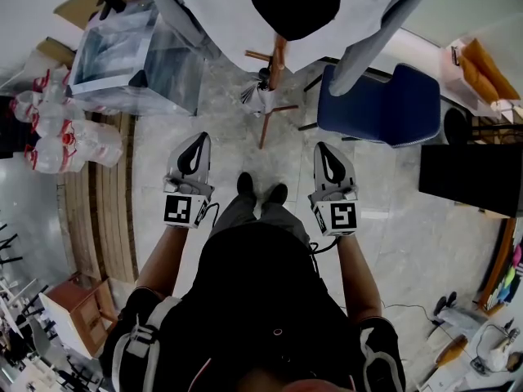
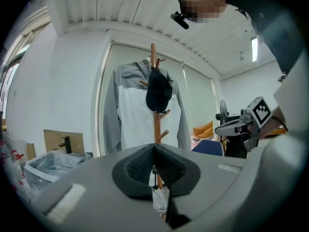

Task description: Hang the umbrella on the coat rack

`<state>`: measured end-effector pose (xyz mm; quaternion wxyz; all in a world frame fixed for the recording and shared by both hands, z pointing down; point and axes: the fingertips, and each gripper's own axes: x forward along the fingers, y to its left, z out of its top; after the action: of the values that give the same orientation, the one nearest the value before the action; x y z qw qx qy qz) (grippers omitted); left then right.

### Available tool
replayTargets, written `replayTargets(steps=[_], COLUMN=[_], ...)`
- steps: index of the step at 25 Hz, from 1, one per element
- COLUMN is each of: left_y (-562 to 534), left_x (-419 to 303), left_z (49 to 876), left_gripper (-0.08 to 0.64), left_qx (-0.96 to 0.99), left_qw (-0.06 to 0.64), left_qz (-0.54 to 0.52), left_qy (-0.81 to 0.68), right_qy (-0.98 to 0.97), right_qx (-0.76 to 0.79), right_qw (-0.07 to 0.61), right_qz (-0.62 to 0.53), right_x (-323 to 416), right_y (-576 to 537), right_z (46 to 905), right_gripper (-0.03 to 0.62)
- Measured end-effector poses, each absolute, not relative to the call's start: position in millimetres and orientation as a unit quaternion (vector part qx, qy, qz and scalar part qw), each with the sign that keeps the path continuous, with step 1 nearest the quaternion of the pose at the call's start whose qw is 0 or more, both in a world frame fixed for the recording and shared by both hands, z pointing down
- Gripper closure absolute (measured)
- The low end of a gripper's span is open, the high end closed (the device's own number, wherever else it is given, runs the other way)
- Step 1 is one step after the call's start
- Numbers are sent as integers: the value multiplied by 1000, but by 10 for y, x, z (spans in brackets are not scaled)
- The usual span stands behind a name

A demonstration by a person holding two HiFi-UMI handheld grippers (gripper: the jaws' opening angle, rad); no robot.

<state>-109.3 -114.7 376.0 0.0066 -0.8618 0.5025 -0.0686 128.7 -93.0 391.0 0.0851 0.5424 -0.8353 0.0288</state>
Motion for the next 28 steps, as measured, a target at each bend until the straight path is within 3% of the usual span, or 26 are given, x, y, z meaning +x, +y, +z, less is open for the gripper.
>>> replayTargets(steps=[28], left_y=[-1023], left_x=[-1129], left_z=[3533], left_gripper=[561], left_qx=[-862], left_qw=[4], left_qz=[-44], left_qy=[505], right_qy=[-817], right_qx=[567], right_qw=[99], right_qz=[30], right_x=[1350], right_y=[-818], right_z=[3828], right_gripper=[592])
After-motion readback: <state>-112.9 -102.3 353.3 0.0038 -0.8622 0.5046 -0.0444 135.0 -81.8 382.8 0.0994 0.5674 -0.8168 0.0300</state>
